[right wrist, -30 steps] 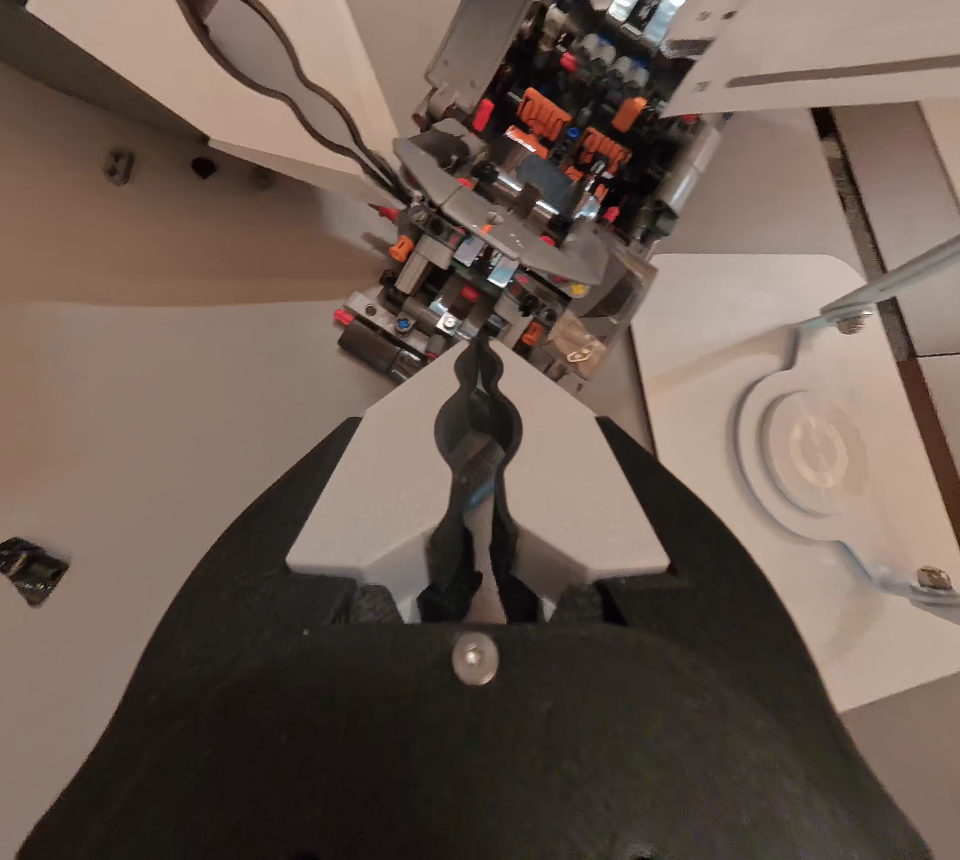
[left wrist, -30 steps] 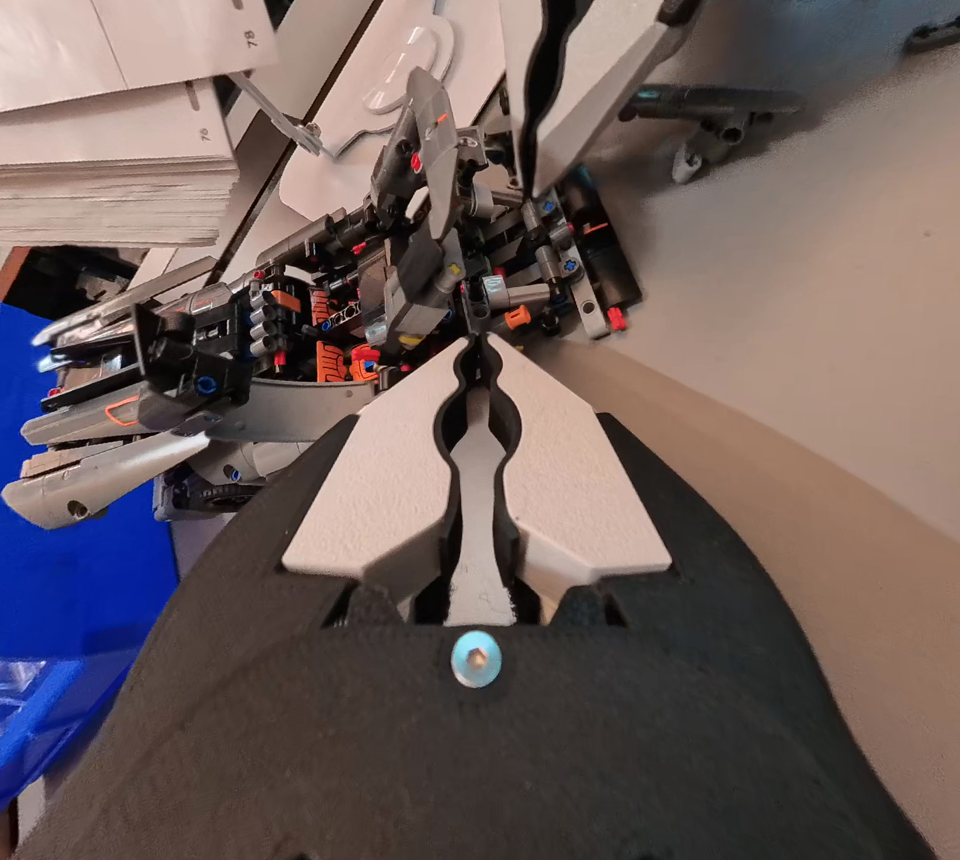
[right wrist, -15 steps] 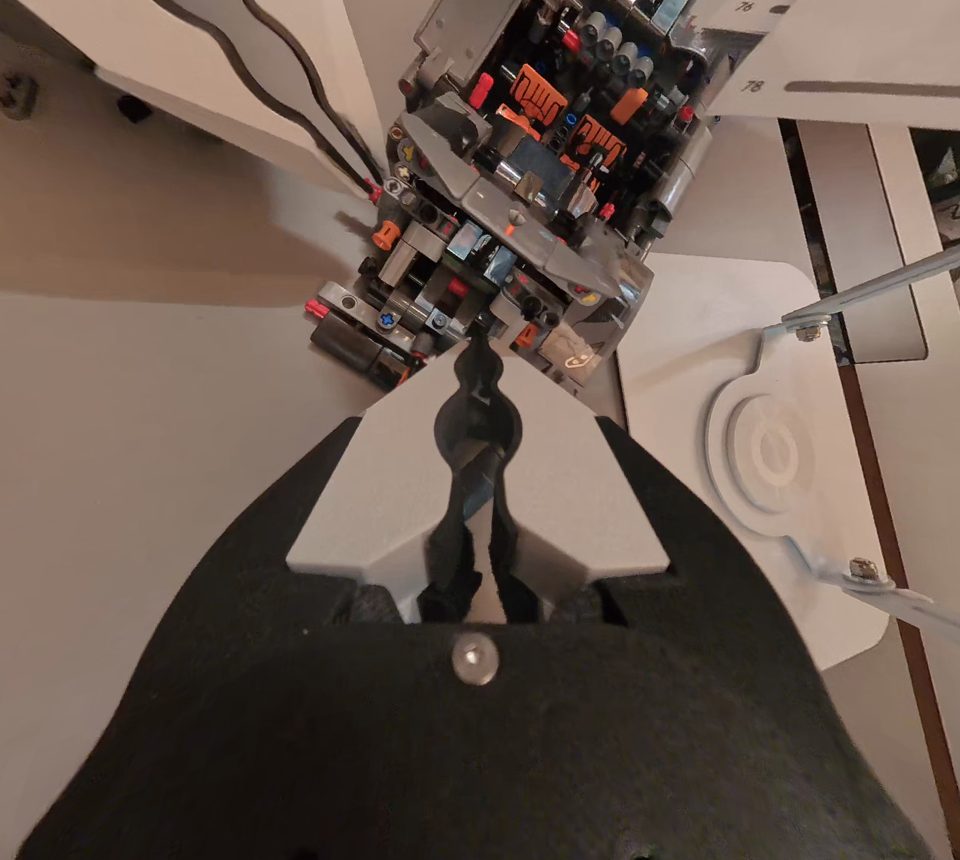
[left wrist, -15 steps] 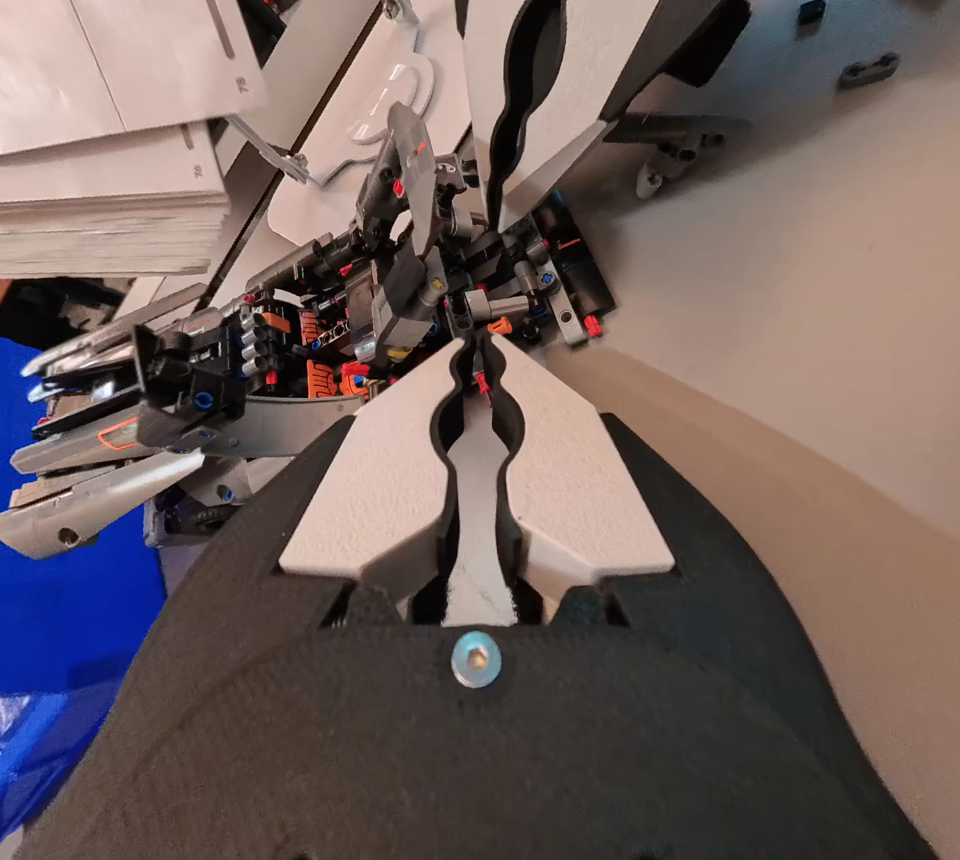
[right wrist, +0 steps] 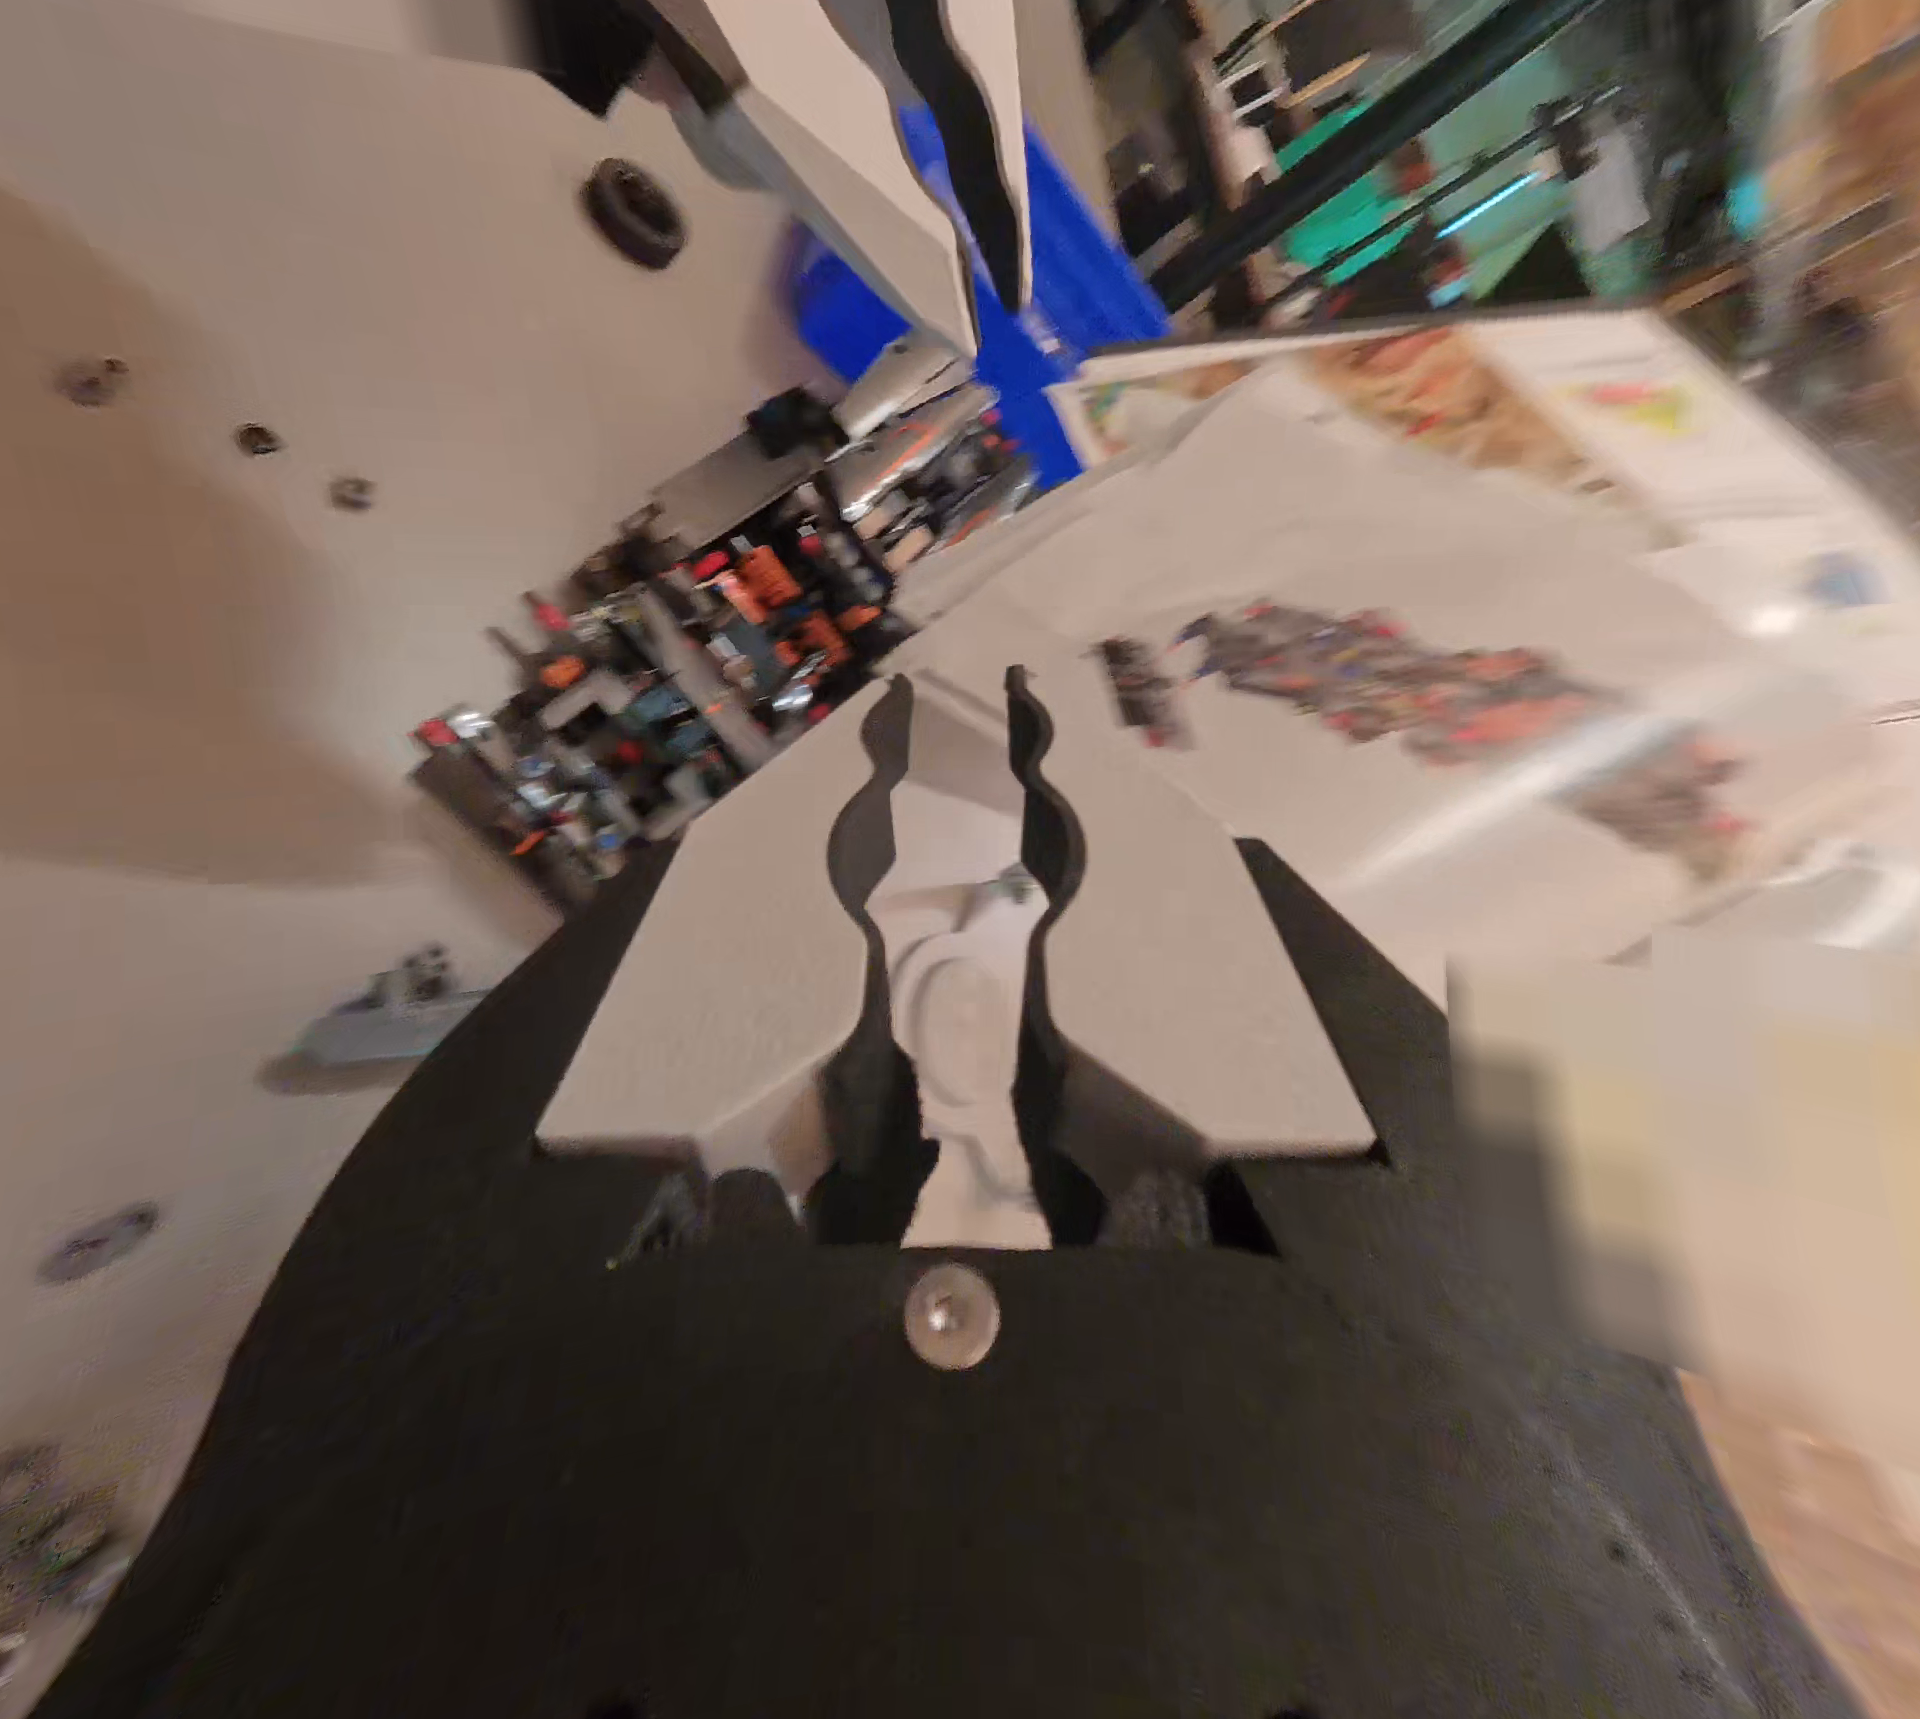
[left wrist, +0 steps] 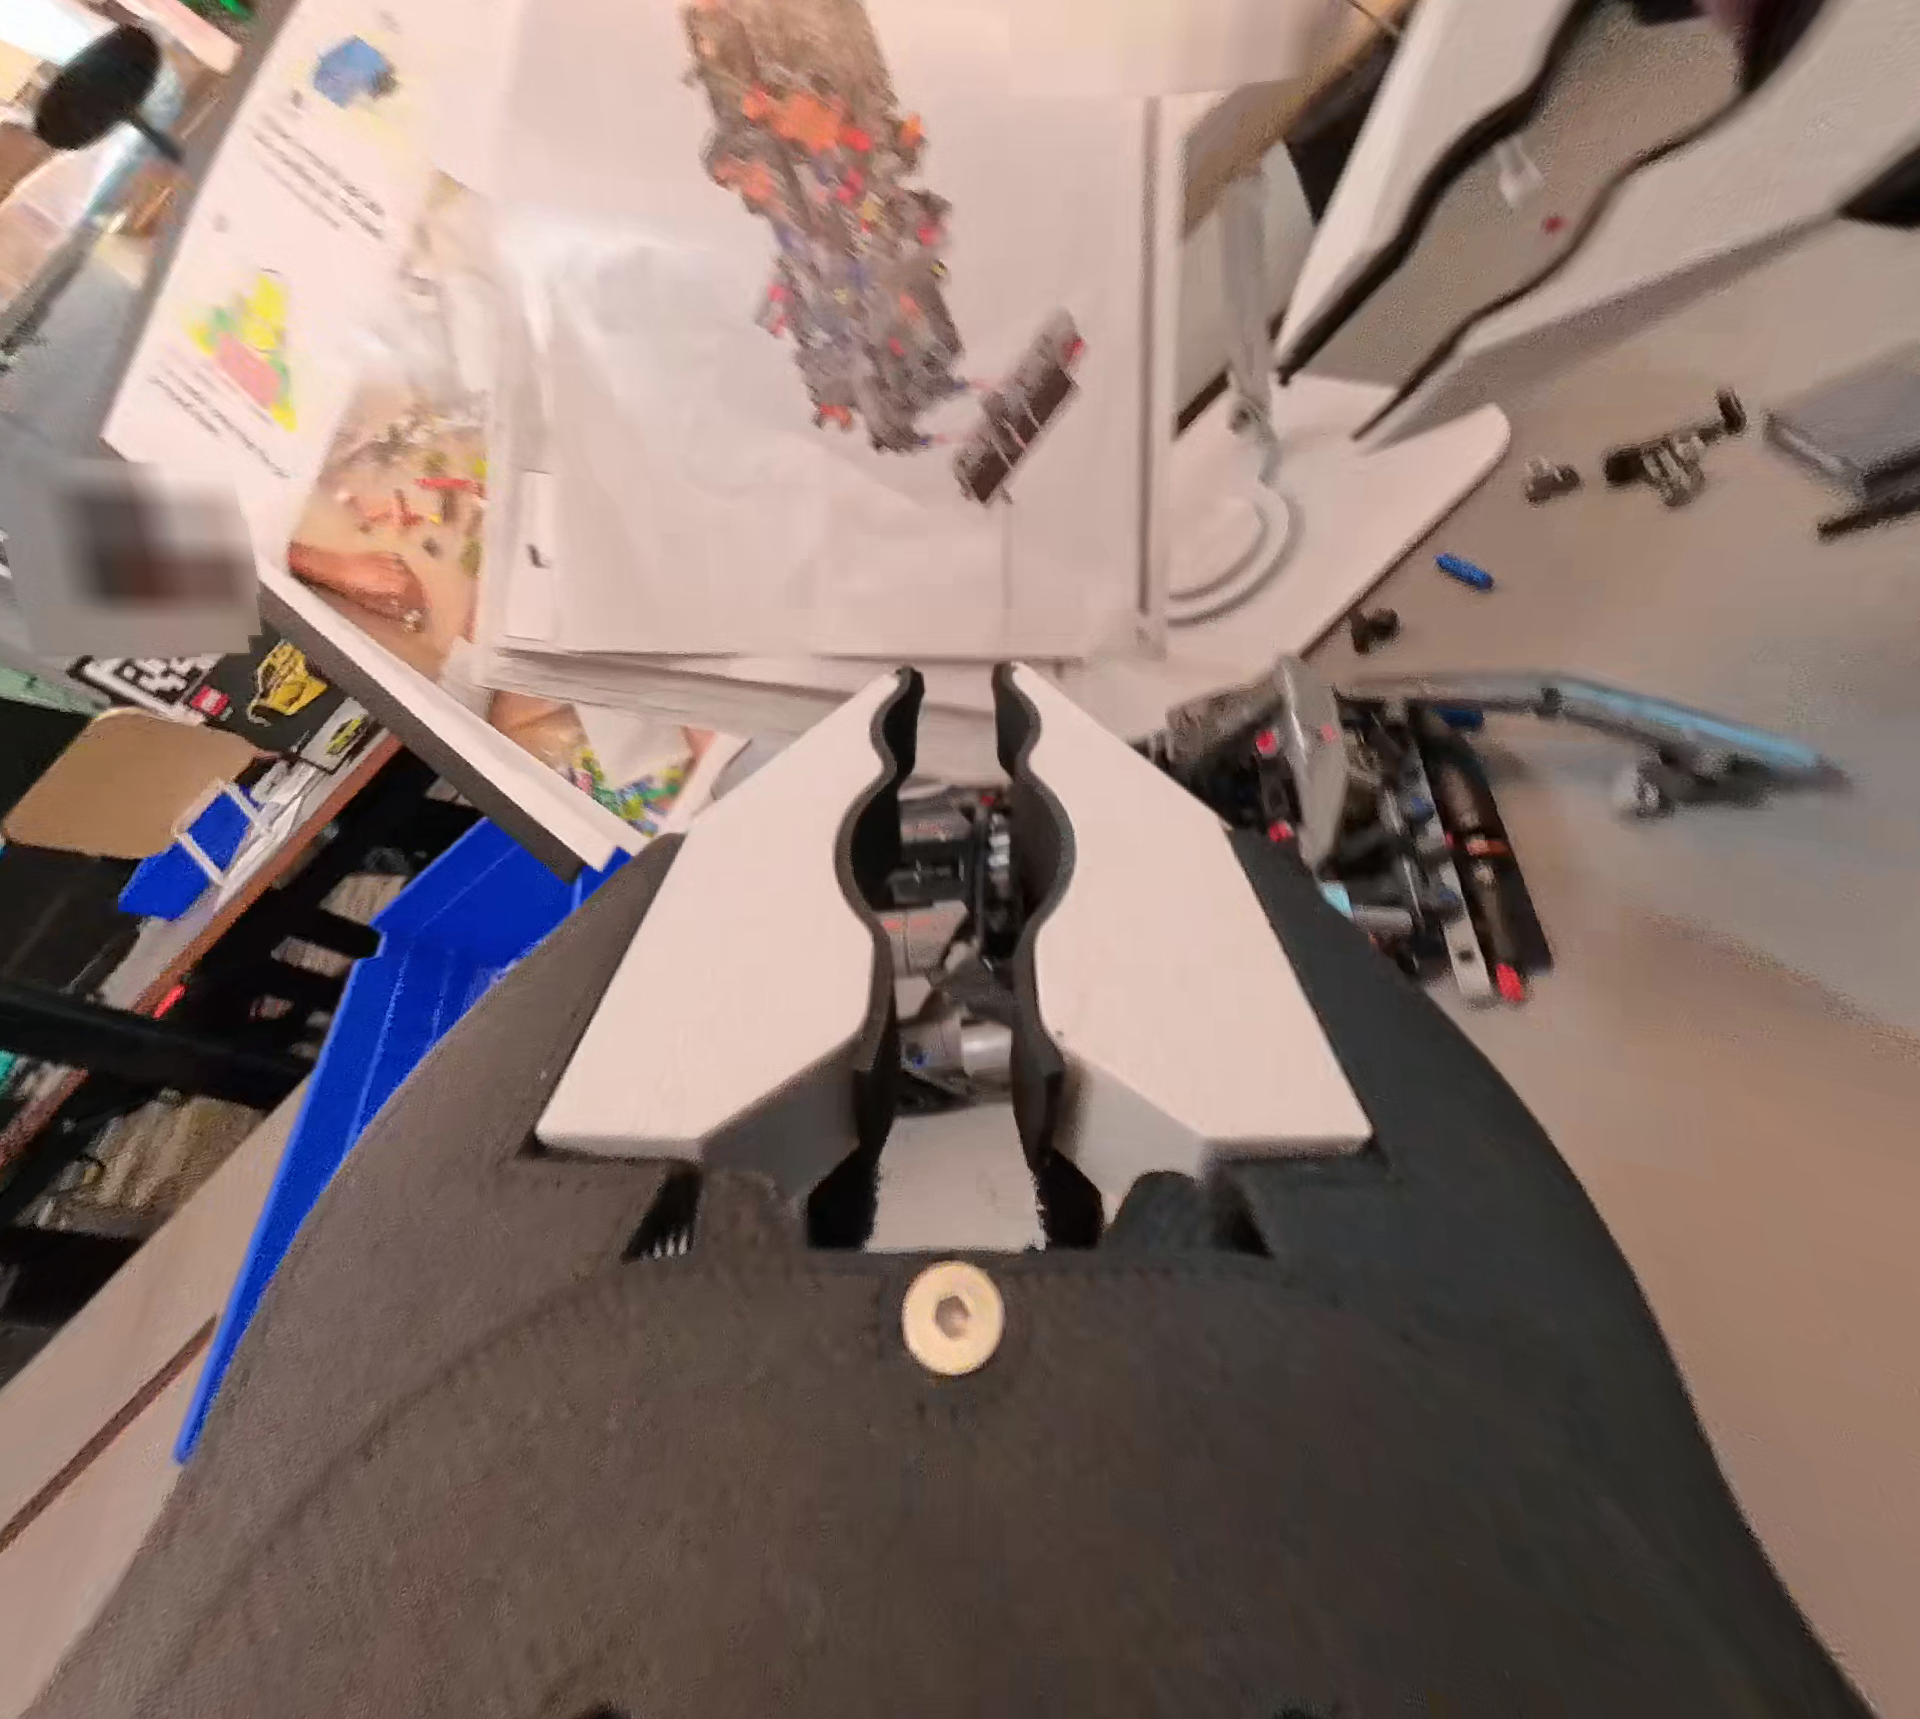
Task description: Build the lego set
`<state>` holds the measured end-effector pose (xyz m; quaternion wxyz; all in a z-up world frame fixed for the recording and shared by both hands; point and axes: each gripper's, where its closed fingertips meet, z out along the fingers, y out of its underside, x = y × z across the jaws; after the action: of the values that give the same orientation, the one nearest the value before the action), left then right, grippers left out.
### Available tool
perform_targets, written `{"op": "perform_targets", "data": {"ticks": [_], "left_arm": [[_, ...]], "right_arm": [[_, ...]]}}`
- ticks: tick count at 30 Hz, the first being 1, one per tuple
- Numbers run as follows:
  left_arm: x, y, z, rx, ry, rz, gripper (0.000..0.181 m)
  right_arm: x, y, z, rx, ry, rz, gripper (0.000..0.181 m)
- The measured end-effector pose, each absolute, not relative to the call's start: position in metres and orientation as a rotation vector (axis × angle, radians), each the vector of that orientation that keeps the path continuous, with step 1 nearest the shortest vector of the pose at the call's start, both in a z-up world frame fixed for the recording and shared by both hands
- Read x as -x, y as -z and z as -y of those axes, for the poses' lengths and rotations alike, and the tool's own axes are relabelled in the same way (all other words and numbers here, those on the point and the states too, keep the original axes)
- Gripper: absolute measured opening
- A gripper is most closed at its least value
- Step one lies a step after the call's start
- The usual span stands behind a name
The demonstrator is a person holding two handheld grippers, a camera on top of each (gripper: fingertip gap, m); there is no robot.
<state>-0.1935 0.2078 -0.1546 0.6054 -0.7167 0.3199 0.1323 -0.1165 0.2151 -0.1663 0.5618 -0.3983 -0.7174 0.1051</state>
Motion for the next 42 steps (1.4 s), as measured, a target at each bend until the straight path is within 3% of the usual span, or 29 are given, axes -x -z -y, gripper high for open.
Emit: {"op": "perform_targets", "data": {"ticks": [5, 6, 10, 21, 35, 42], "left_arm": [[0.188, 0.122, -0.243, 1.684, -0.249, -0.606, 0.013], [0.187, 0.122, -0.249, 1.690, -0.223, -0.577, 0.014], [0.189, 0.132, -0.265, 1.672, -0.195, -0.528, 0.015], [0.167, 0.168, -0.270, 1.691, -0.267, -0.644, 0.015], [0.175, 0.160, -0.265, 1.658, -0.220, -0.591, 0.021], [0.173, 0.179, -0.269, 1.725, -0.225, -0.625, 0.021]], "right_arm": [[0.122, 0.138, -0.250, 0.881, 0.060, 1.626, 0.059], [0.121, 0.142, -0.260, 0.868, 0.137, 1.639, 0.060], [0.113, 0.158, -0.285, 0.807, 0.338, 1.698, 0.050], [0.111, 0.163, -0.295, 0.878, 0.278, 1.648, 0.000], [0.077, 0.096, -0.306, 1.059, -0.135, 1.355, 0.000], [0.036, 0.067, -0.343, 1.123, -0.096, 1.148, 0.002]]}}
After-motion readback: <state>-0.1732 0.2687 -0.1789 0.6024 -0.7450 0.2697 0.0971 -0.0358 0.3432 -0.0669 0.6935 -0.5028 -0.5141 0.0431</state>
